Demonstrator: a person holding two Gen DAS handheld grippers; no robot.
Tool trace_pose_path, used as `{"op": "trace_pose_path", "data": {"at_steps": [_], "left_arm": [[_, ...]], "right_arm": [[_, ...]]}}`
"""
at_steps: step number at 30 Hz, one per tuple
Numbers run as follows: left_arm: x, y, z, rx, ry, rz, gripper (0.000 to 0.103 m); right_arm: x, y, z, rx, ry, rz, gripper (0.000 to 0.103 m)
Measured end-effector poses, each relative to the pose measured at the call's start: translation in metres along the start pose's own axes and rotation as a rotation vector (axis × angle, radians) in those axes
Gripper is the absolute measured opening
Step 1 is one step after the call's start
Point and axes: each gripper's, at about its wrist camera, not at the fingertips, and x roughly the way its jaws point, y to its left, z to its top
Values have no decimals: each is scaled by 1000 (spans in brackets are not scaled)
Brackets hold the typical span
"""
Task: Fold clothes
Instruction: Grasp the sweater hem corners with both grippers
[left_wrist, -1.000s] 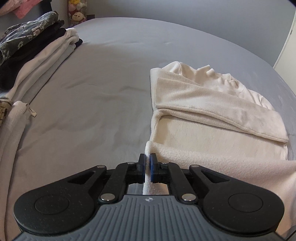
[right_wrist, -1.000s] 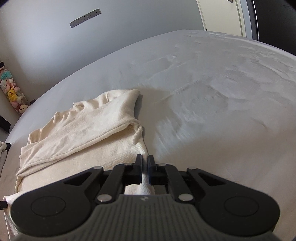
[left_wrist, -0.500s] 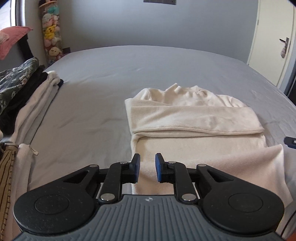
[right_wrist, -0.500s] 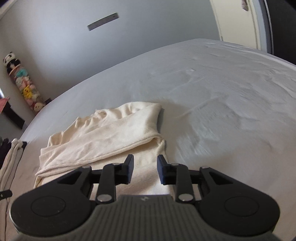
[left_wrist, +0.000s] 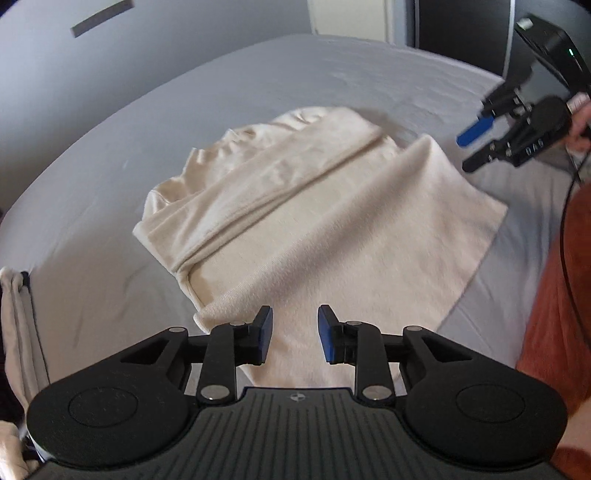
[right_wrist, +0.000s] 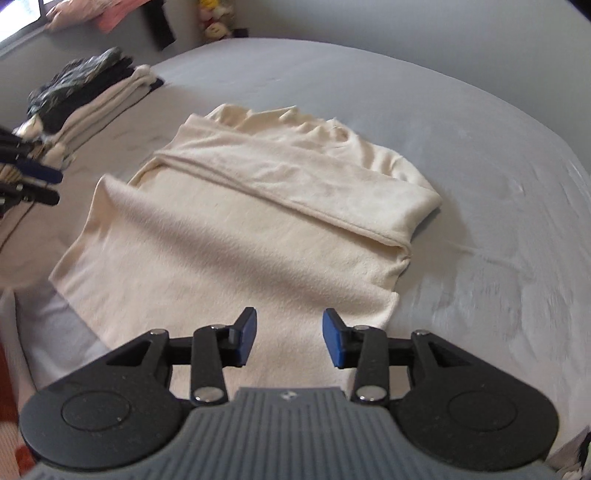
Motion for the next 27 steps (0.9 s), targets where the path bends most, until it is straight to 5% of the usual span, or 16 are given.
{"op": "trace_pose_path", "data": {"at_steps": [10, 19, 27], "left_arm": [[45, -43, -36, 384, 277, -130, 51], [82, -49, -58, 466, 403, -172, 52], [90, -46, -68, 445, 407, -188, 52]], "right_arm": [[28, 34, -30, -389, 287, 114, 64], [63, 21, -52, -421, 397, 129, 65], [66, 9, -57, -410, 389, 153, 66]]}}
